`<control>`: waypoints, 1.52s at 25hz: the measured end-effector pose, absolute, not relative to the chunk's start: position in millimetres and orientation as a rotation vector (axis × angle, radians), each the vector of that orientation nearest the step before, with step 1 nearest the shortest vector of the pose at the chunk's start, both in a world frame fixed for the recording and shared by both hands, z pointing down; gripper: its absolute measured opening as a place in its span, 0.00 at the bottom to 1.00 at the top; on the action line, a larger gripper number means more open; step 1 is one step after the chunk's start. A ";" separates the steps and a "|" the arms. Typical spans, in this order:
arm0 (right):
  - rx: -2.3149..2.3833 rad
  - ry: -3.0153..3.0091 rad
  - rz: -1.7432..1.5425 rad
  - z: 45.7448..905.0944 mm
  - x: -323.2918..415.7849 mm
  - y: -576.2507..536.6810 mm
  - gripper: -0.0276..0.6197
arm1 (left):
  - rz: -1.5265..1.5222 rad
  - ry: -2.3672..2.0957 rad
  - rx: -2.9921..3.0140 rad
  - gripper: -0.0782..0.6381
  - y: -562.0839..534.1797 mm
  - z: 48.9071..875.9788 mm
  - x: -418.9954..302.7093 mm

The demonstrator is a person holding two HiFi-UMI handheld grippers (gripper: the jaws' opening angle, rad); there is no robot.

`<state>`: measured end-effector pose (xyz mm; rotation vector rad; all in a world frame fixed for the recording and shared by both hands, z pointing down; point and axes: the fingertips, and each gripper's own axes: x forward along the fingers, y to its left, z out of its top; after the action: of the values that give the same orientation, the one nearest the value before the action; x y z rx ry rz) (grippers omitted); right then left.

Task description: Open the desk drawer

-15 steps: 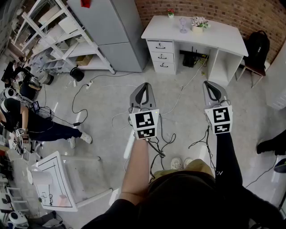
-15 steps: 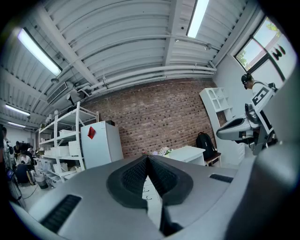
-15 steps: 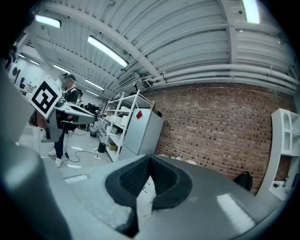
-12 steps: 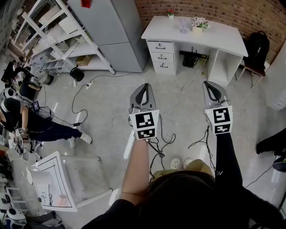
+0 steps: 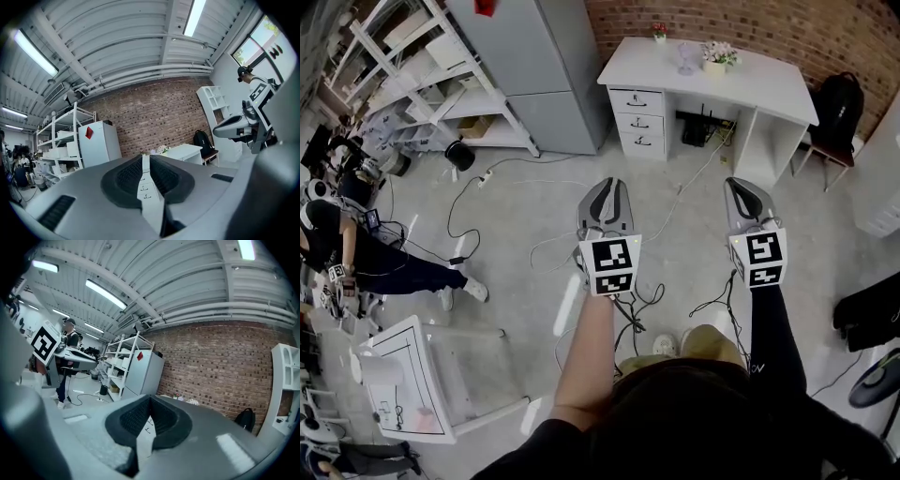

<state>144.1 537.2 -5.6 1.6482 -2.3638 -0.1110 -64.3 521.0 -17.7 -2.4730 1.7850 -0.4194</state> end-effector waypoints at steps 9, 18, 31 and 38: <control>1.604 -2.352 -0.147 1.4 150.7 518.7 0.04 | -0.409 1.705 -2.561 0.44 499.0 -5.9 -32.8; 1.582 -2.443 -0.082 12.3 189.5 433.6 0.04 | -0.231 1.692 -2.694 0.69 429.7 0.6 18.3; 1.526 -2.534 -0.067 29.7 248.1 312.2 0.04 | -0.260 1.726 -2.660 0.76 321.9 22.1 82.2; 1.541 -2.539 -0.062 34.8 262.7 278.9 0.04 | -0.275 1.738 -2.659 0.76 289.5 27.9 88.2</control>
<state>262.7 278.9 34.8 1.5405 -2.5386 -0.0616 88.2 289.5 27.9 -2.6592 1.7379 -0.2755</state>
